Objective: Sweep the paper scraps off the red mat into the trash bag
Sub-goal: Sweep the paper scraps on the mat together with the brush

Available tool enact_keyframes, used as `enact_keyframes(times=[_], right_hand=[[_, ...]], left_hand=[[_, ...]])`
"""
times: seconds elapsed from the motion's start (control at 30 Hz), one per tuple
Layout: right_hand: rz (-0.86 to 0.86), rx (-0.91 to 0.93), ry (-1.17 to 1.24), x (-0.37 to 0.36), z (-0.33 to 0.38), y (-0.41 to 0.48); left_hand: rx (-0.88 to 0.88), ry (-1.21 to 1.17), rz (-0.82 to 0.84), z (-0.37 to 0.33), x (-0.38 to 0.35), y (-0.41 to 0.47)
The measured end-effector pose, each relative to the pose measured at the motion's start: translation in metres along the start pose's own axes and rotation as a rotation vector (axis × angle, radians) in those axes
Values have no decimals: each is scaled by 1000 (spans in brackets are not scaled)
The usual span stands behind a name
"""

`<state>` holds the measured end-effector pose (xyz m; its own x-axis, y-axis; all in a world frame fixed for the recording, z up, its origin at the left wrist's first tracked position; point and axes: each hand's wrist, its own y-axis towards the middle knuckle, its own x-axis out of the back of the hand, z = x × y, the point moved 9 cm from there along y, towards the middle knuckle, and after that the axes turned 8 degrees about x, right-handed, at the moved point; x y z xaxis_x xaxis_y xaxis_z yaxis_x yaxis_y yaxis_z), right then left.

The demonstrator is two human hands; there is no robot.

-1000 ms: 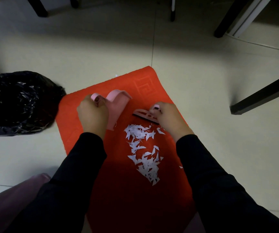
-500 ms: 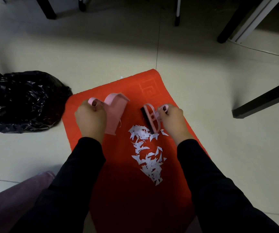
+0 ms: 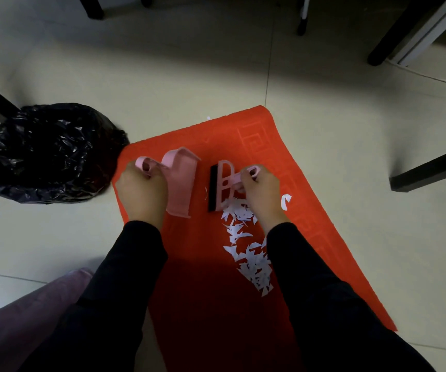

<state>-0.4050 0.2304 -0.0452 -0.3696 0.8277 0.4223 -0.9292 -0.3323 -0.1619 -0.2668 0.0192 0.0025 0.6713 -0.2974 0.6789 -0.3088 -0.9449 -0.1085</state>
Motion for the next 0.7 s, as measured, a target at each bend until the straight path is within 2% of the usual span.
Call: enact_keyframes(times=[0.27, 0.7], right_hand=[[33, -43, -5, -50, -21, 10], [-75, -34, -260, -5, -26, 1]], left_hand=[[18, 8, -6, 12, -1, 4], [-17, 24, 11, 1, 6, -1]])
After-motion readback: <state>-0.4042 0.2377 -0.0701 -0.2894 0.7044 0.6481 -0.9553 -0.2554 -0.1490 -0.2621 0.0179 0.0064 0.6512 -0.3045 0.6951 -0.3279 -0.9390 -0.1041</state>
